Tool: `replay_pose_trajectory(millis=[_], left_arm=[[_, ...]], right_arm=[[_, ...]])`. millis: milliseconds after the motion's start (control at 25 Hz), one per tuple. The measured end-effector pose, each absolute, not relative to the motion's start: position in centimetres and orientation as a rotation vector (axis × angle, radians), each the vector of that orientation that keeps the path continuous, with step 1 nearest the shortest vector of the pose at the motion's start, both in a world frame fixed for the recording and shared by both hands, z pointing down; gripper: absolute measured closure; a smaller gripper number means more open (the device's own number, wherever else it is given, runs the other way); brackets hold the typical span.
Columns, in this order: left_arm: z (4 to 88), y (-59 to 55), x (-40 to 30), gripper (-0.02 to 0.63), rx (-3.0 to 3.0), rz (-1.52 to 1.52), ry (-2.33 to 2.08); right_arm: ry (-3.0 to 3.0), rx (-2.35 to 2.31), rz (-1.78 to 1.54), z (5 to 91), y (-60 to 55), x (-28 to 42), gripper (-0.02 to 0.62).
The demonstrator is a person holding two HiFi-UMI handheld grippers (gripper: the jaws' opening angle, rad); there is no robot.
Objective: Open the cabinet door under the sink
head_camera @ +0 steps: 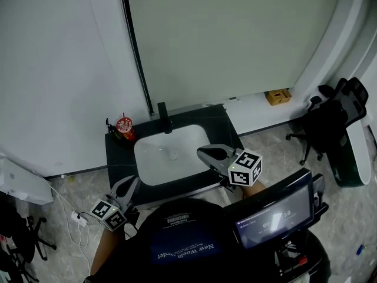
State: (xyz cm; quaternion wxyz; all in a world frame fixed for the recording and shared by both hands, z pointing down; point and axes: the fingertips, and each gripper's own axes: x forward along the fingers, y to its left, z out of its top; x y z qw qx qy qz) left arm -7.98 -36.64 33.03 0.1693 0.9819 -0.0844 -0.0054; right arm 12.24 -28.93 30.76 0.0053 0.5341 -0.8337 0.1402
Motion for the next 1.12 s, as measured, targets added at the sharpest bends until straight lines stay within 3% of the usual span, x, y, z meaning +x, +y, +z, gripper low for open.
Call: replay_pose_trajectory(millis=[480, 1120], left_arm=[[31.9, -39.2, 1.1, 0.606, 2.744, -0.033, -0.441], [32.8, -45.0, 1.7, 0.606, 2.774, -0.044, -0.210]], right_arm=[[-2.723, 1.523, 0.437, 31.5, -34.6, 21.4, 0.597], [-2.521, 1.766, 0.424, 32.2, -37.1, 21.4, 0.597]])
